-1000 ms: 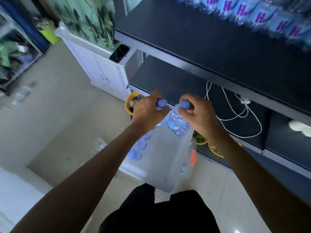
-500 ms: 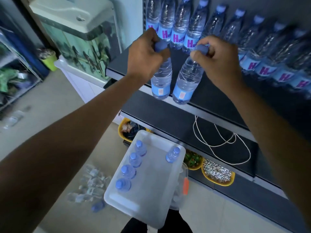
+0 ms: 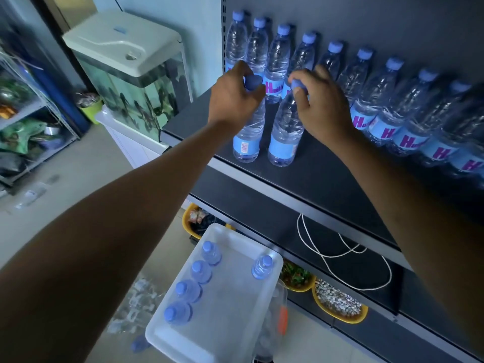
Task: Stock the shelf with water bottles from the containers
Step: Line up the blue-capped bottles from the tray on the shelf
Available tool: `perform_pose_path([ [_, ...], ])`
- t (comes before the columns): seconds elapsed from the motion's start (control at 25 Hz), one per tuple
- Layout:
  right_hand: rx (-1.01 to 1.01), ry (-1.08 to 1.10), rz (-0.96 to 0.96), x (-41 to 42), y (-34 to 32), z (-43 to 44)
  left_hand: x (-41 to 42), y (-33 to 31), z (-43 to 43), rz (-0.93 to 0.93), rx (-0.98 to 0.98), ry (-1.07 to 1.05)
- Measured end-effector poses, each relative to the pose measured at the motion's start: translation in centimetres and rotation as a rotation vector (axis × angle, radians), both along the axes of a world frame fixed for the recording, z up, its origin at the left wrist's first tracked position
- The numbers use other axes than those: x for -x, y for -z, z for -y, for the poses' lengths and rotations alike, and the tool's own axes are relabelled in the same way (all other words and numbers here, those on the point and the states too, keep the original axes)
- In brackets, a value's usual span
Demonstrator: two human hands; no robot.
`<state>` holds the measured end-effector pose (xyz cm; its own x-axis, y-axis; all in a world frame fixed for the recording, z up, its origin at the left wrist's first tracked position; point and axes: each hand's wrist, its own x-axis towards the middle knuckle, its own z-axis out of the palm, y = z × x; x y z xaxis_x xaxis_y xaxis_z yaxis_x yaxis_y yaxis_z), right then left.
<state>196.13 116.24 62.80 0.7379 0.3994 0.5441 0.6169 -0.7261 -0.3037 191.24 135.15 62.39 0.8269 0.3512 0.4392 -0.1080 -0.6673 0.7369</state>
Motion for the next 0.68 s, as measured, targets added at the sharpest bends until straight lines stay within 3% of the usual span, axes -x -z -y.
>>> perform_pose_path([
  [0.16,0.047,0.004,0.074,0.1,0.6,0.7,-1.2,1.0,0.3,0.047,0.032,-0.007],
  [0.36,0.001,-0.015,-0.032,0.0,1.9,0.9,-0.6,3.5,-0.5,0.058,0.091,0.017],
  [0.52,-0.168,-0.102,-0.121,-0.8,3.7,1.4,1.3,9.4,-1.5,-0.17,0.089,0.058],
  [0.68,-0.455,-0.132,-0.275,-0.5,6.4,1.1,1.8,12.4,-1.6,-0.217,0.154,0.045],
])
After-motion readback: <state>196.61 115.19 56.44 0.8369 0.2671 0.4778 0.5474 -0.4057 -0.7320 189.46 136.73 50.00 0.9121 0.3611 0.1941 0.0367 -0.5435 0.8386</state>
